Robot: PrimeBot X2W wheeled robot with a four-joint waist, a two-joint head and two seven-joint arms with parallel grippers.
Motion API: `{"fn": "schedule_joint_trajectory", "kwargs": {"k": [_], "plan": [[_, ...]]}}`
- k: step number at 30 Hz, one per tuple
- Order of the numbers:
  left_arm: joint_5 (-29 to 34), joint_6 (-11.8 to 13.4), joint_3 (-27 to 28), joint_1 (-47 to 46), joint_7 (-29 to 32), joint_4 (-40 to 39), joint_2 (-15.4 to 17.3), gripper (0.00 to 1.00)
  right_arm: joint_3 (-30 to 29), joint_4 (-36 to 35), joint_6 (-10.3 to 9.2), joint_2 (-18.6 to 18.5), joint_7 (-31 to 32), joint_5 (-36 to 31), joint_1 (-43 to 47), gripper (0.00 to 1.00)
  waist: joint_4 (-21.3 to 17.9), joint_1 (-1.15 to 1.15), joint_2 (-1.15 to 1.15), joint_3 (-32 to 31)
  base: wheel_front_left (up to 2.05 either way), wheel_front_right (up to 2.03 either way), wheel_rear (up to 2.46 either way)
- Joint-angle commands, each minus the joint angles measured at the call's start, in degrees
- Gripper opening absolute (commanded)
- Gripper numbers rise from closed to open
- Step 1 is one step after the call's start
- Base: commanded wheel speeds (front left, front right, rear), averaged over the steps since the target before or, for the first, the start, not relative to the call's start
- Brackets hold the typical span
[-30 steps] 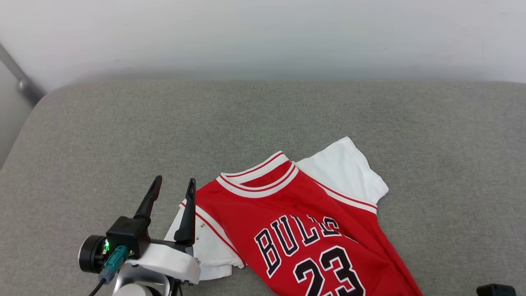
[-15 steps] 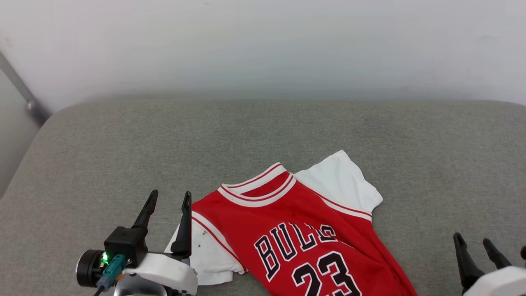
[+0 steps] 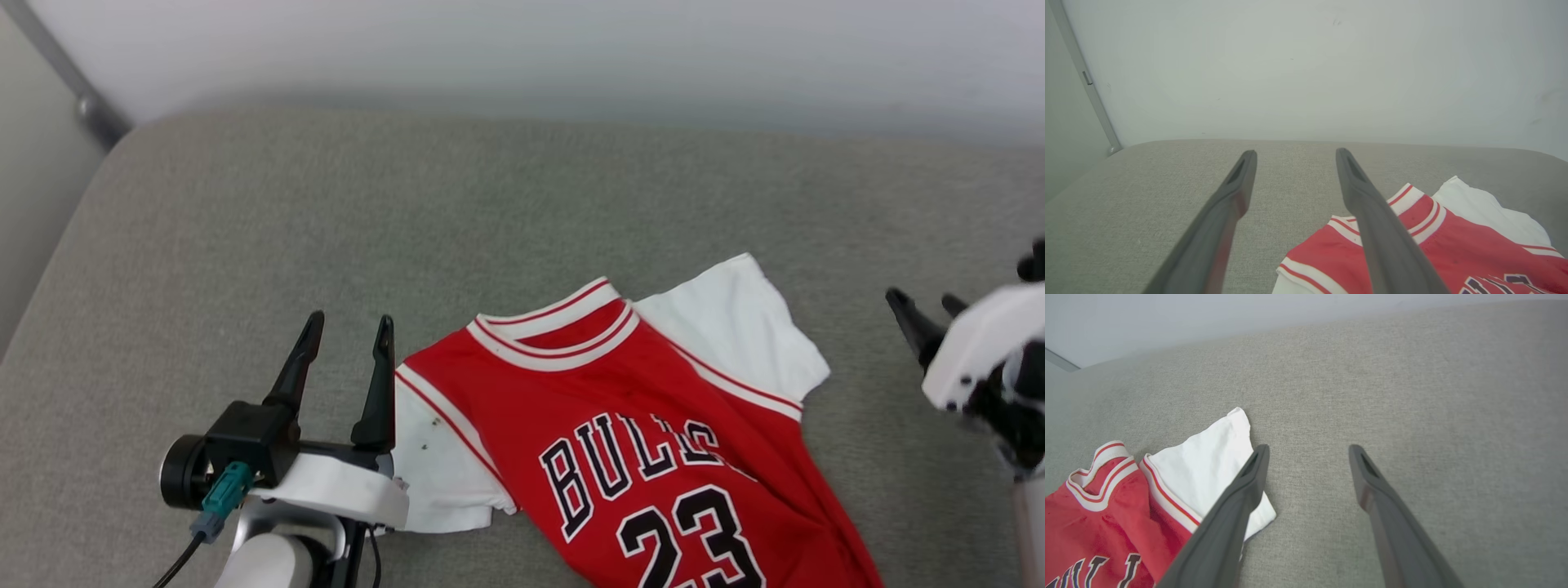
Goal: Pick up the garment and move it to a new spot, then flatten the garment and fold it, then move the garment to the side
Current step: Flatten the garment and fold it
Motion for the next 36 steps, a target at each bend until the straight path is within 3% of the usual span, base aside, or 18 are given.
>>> {"fn": "schedule_joint_trajectory", "kwargs": {"k": [1,9,16,21,22,24,30,36], "plan": [[0.36,-0.17,-0.06,-1.01,-0.56,0.21,-0.25,1.0,0.99,0.78,-0.03,-0.51,1.77,0.27,-2.34,1.0,3.04,0.0,0.0,3.91,0.0,0.0,0.0],[0.12,-1.22,-0.34,-5.13,-2.6,2.31,-2.22,1.0,8.45,6.5,-0.03,-3.58,19.87,0.14,-15.36,1.0,6.88,0.0,0.0,10.24,0.0,0.0,0.0],[0.47,-2.36,-0.74,-7.63,-3.5,4.23,-4.28,1.0,12.15,10.41,-0.03,-4.93,26.36,-0.3,-19.55,1.0,9.22,0.0,0.0,13.5,0.0,0.0,0.0],[0.67,-3.21,-0.3,-8.41,-3.77,5.34,-5.03,1.0,14.57,13.54,-0.02,-3.76,29.95,0.59,-18.0,0.98,9.59,0.0,0.0,14.41,0.0,0.0,0.0],[0.78,-3.39,-0.21,-8.53,-3.8,5.51,-5.19,1.0,15.01,13.76,-0.01,-3.69,30.44,1.0,-17.82,0.49,9.6,0.0,0.0,14.51,0.0,0.0,0.0],[1.06,-3.53,0.0,-8.56,-3.84,5.71,-5.48,1.0,15.61,13.99,-0.01,-3.44,31.01,1.97,-17.7,0.0,9.52,0.0,0.0,14.59,0.0,0.0,0.0],[1.87,-4.11,0.92,-7.95,-3.88,6.05,-6.13,1.0,16.37,13.71,-0.02,-5.09,29.81,3.49,-18.69,0.0,8.93,0.0,0.0,13.63,0.0,0.0,0.0],[1.89,-4.19,2.41,-6.39,-3.89,7.02,-5.04,1.0,16.73,9.88,-0.02,-7.06,24.73,5.6,-19.59,0.0,6.99,0.0,0.0,10.74,0.0,0.0,0.0]]}}
